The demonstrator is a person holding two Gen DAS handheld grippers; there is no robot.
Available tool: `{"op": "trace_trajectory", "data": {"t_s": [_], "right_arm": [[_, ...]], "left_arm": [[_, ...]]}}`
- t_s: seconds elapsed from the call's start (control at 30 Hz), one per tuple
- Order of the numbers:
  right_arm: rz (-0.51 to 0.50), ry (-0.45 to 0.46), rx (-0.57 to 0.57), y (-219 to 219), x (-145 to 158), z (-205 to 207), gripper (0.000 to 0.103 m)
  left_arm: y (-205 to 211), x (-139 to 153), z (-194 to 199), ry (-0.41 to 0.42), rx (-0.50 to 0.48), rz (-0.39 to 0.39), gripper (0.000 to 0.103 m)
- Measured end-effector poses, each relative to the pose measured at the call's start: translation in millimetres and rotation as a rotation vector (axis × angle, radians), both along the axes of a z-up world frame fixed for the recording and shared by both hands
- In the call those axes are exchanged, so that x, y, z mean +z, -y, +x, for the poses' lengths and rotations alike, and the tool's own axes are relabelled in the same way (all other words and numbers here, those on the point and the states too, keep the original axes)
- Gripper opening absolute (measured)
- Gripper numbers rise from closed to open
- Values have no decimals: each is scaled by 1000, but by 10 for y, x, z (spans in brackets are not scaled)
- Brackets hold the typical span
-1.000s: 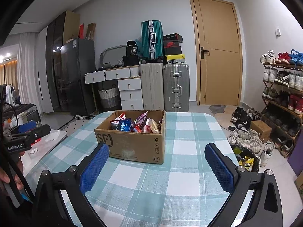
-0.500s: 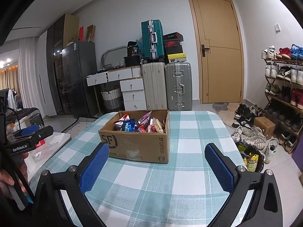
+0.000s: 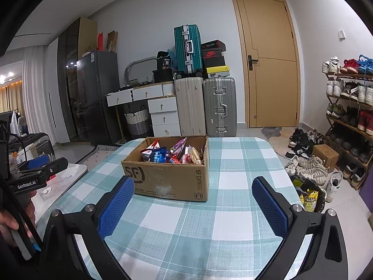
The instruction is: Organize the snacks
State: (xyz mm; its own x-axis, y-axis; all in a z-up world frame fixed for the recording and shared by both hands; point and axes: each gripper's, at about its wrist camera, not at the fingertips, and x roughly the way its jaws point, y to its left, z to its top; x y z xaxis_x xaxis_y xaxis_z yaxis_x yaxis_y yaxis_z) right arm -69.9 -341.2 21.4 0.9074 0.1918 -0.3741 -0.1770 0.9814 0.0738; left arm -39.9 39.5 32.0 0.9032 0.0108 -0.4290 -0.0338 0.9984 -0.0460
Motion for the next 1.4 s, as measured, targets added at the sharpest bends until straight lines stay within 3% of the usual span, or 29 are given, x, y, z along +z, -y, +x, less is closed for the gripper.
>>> {"op": "trace_trajectory", "data": {"t_s": [1.4], "right_arm": [[13, -2, -2, 12, -7, -5, 103]], "left_arm": [[33, -8, -6, 15, -19, -7, 102]]}}
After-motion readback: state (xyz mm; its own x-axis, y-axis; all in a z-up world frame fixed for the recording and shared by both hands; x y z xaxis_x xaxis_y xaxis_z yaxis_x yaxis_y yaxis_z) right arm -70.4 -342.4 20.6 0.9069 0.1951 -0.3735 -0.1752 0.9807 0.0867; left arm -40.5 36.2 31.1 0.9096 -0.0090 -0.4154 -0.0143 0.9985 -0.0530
